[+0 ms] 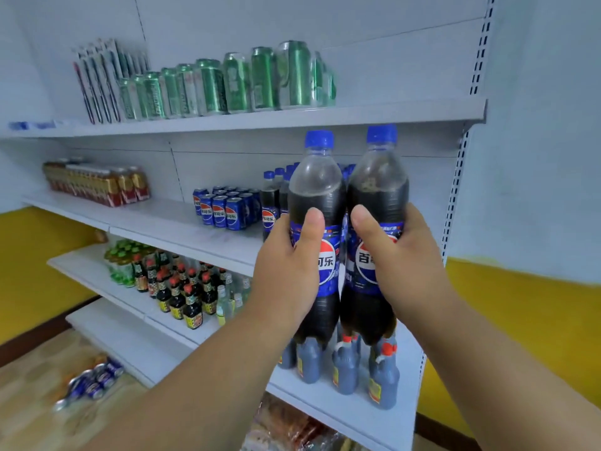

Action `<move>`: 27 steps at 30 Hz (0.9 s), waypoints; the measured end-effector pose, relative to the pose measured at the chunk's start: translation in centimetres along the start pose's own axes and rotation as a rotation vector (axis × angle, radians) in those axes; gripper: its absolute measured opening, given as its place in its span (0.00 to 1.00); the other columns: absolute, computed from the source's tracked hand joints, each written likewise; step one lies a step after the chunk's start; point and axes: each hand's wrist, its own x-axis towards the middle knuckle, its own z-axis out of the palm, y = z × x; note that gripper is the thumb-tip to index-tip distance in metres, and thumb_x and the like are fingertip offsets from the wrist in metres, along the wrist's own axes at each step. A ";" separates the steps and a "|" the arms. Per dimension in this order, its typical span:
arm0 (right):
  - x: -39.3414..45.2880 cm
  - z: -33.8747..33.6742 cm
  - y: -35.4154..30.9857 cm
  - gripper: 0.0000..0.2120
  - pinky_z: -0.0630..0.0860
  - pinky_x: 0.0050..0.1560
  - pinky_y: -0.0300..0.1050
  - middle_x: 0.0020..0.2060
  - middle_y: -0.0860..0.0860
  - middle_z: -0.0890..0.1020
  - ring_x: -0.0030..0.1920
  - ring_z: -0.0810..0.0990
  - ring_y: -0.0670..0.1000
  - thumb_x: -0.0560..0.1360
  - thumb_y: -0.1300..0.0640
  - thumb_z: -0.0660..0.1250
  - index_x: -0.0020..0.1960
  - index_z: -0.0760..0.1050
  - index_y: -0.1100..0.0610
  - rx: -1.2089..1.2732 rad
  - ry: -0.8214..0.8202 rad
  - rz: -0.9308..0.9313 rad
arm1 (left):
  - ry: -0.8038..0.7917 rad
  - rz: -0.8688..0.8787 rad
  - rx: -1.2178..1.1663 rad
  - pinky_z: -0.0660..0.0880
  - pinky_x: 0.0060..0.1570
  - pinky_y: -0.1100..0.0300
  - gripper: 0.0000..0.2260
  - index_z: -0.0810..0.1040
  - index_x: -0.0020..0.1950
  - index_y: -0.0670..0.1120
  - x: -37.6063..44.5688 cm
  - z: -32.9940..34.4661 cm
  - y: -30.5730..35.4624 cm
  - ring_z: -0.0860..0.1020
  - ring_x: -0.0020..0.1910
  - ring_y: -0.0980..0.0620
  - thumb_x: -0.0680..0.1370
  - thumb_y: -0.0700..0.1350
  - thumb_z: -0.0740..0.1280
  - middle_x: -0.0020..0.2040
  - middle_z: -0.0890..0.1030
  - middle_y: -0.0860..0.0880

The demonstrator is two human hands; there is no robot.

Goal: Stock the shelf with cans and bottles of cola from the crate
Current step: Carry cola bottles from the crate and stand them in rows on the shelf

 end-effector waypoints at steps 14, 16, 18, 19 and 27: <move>8.5 -0.2 11.9 0.14 0.80 0.49 0.46 0.41 0.31 0.81 0.43 0.82 0.37 0.71 0.39 0.72 0.50 0.70 0.41 -0.161 0.198 0.067 | -0.202 0.028 0.004 0.72 0.48 0.74 0.10 0.75 0.54 0.63 11.2 7.8 -11.6 0.78 0.50 0.72 0.75 0.53 0.70 0.48 0.82 0.68; 9.6 0.2 13.1 0.16 0.80 0.48 0.46 0.41 0.34 0.82 0.43 0.82 0.38 0.69 0.35 0.71 0.49 0.70 0.41 -0.164 0.240 0.076 | -0.220 0.041 -0.023 0.71 0.46 0.77 0.10 0.74 0.53 0.63 12.7 8.8 -13.2 0.77 0.49 0.74 0.76 0.51 0.70 0.46 0.81 0.72; 10.6 0.4 14.6 0.14 0.78 0.48 0.42 0.40 0.38 0.82 0.44 0.82 0.36 0.70 0.38 0.71 0.49 0.70 0.41 -0.177 0.291 0.083 | -0.252 0.048 -0.041 0.69 0.46 0.79 0.12 0.74 0.54 0.62 14.1 9.8 -14.9 0.77 0.50 0.74 0.76 0.49 0.71 0.47 0.81 0.70; 11.0 0.5 15.4 0.12 0.77 0.47 0.39 0.40 0.37 0.82 0.44 0.81 0.35 0.72 0.41 0.72 0.49 0.70 0.40 -0.189 0.316 0.084 | -0.273 0.047 -0.046 0.69 0.47 0.79 0.13 0.74 0.55 0.62 14.8 10.3 -15.8 0.77 0.51 0.73 0.76 0.48 0.72 0.48 0.81 0.69; 14.4 1.6 19.9 0.16 0.72 0.44 0.25 0.43 0.27 0.81 0.45 0.80 0.32 0.65 0.37 0.66 0.51 0.71 0.40 -0.290 0.405 0.014 | -0.348 0.076 -0.111 0.69 0.47 0.80 0.15 0.73 0.54 0.62 19.0 12.2 -20.0 0.78 0.50 0.73 0.71 0.50 0.72 0.48 0.79 0.76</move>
